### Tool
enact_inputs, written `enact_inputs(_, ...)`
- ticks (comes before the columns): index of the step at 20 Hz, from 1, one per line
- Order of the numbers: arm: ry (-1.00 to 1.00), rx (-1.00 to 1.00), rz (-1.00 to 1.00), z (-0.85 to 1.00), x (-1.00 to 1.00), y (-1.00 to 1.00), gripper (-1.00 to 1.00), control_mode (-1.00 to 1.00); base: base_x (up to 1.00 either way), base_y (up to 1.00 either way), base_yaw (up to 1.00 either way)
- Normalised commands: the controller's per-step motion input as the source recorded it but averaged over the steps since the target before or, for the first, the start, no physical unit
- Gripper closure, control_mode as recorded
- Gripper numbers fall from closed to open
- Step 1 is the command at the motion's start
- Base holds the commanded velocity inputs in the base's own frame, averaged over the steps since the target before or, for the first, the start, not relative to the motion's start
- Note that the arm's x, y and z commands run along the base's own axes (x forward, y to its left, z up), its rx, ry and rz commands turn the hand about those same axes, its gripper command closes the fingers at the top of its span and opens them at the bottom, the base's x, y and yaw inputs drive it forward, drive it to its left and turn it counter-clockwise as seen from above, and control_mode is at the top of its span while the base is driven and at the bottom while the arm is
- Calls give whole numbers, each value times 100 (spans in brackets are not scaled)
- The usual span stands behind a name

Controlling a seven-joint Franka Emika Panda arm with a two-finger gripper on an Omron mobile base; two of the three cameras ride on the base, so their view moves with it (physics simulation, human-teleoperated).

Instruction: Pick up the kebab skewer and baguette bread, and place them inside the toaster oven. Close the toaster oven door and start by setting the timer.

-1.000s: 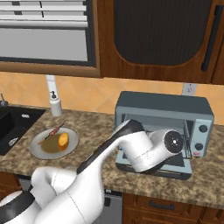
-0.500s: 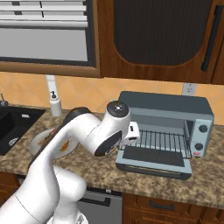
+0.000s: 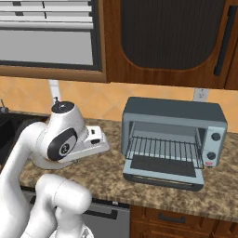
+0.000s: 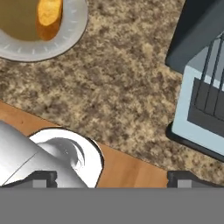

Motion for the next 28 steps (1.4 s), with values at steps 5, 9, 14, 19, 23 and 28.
enact_inputs(5, 17, 0, -1, 3, 53, 100, -100, -100, 0, 0, 0)
enact_inputs(9, 17, 0, -2, -15, 79, 100, -100, -100, 0, 0, 0)
enact_inputs(14, 22, 0, 0, -53, 70, 100, -100, -100, 0, 0, 0)
enact_inputs(19, 18, 1, -2, -45, 97, 74, -100, -100, 0, 0, 0)
enact_inputs(23, 6, 2, 0, -47, 59, 19, -100, -100, 0, 0, 0)
enact_inputs(28, 1, 0, 0, -42, 25, 0, -100, -100, 0, 0, 0)
